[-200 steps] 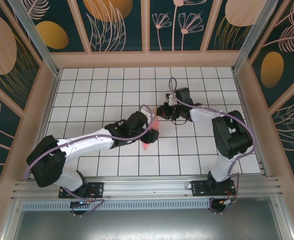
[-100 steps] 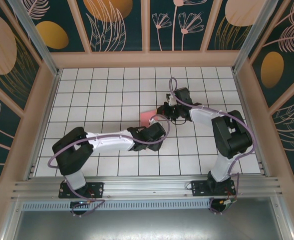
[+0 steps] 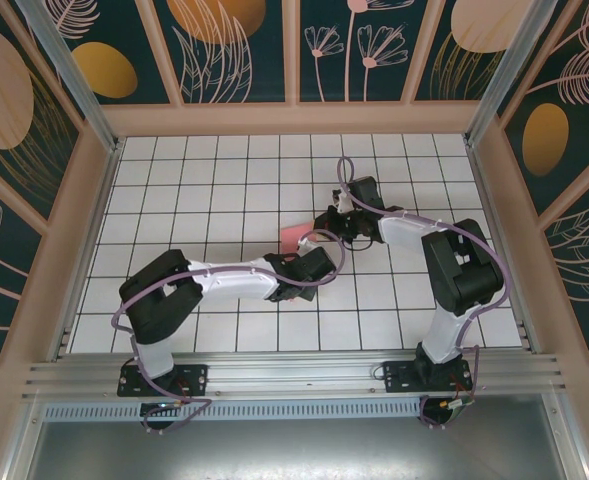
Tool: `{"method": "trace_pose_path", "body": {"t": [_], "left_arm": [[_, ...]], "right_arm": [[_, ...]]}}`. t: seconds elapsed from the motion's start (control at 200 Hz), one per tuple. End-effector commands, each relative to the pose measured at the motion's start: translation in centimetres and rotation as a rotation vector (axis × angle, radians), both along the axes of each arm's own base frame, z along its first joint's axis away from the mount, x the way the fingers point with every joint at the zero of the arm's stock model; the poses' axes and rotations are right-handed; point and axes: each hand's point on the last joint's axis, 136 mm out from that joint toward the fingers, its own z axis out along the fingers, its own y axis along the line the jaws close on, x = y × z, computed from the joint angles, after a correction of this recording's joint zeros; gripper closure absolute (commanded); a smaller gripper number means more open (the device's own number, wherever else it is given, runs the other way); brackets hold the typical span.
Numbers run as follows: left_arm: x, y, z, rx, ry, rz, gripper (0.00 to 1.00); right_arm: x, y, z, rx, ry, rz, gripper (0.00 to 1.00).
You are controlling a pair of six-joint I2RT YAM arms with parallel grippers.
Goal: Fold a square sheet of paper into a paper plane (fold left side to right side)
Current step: Fold the wing for the fifth time at the center of the table.
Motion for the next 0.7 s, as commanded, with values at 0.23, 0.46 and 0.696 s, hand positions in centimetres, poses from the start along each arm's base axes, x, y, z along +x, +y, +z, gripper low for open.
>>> {"method": "trace_pose_path", "body": {"t": [0.23, 0.46, 0.696], "left_arm": [[0.1, 0.0, -0.4, 0.020, 0.002, 0.019, 0.77], [0.3, -0.2, -0.3, 0.014, 0.004, 0.031, 0.85], [0.9, -0.6, 1.0, -0.075, 0.039, 0.033, 0.93]], "right_arm": [[0.1, 0.4, -0.5, -0.025, 0.007, 0.024, 1.00], [0.3, 0.2, -0.2, -0.038, -0.018, 0.030, 1.00], [2.3, -1.5, 3.5, -0.057, -0.146, -0.001, 0.79]]}}
